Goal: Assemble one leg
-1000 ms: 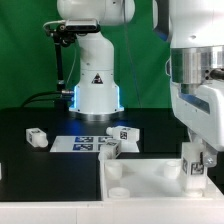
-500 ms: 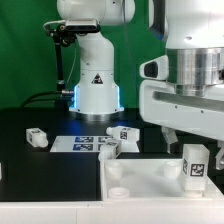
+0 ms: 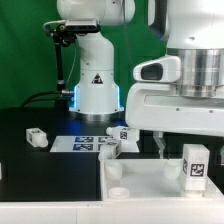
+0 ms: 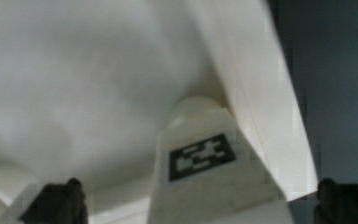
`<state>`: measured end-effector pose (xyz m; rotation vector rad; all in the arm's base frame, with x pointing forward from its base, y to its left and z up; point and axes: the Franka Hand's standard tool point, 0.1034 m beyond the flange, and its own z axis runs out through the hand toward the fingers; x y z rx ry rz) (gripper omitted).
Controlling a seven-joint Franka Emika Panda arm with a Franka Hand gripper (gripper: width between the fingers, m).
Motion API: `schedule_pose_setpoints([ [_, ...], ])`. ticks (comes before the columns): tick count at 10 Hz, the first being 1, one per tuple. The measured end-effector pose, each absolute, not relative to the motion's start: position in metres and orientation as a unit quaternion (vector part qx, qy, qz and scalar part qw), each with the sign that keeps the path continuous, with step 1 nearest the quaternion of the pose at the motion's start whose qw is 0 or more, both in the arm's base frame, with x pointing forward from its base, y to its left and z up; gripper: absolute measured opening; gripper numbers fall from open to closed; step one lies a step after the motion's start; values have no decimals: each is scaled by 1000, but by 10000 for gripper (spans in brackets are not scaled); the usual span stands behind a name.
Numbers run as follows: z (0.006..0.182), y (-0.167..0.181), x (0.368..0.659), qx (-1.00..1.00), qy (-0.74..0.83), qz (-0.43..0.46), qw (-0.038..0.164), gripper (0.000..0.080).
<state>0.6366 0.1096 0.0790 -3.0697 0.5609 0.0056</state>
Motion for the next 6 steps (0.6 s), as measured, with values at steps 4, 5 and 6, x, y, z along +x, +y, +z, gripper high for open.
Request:
schedule_pose_setpoints([
  [4, 79, 109, 636, -978, 210, 2, 10, 287],
  [5, 79, 110, 636, -968, 252, 3, 11, 287],
  [6, 79, 111, 636, -956, 293, 2, 8, 287],
])
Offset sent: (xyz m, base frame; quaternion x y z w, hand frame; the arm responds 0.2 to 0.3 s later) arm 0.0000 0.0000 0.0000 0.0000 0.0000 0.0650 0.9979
